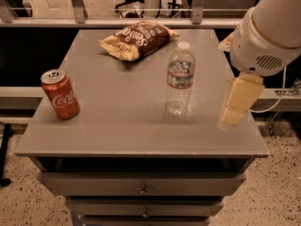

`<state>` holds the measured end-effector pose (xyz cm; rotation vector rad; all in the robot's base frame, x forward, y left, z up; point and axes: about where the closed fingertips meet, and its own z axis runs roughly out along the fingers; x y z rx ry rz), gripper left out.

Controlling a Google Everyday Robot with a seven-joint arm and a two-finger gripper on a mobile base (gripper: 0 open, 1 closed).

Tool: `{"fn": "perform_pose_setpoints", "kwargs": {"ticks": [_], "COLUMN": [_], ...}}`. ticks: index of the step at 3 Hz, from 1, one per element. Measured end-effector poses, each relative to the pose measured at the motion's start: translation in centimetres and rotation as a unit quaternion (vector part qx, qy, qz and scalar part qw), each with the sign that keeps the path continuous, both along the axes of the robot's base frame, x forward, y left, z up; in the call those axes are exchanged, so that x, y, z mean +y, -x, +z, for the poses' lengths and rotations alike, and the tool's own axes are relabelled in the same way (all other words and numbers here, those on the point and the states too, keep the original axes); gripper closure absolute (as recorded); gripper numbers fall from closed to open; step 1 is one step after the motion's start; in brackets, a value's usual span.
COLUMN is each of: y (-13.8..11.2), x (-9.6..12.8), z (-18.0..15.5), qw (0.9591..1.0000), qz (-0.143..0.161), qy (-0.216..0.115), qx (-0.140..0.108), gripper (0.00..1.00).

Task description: Knock coke can over

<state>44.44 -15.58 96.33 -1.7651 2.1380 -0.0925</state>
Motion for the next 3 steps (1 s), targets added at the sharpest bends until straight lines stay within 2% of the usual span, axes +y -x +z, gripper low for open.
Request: {"fn": "perform_pose_setpoints", "kwargs": {"ticks": [1, 2, 3], "y": [-2.0, -3.0, -3.4], "x": [3.6, 3.8, 7.1], "z": [3.2, 5.6, 5.5], "qw": [0.995, 0.9898, 0.9905], "qz": [0.024, 0.024, 0.046], "qy": [0.045, 0.064, 0.037], "qx": [-0.086, -0.125, -0.124], "gripper": [0.0, 0.0, 0.0]}}
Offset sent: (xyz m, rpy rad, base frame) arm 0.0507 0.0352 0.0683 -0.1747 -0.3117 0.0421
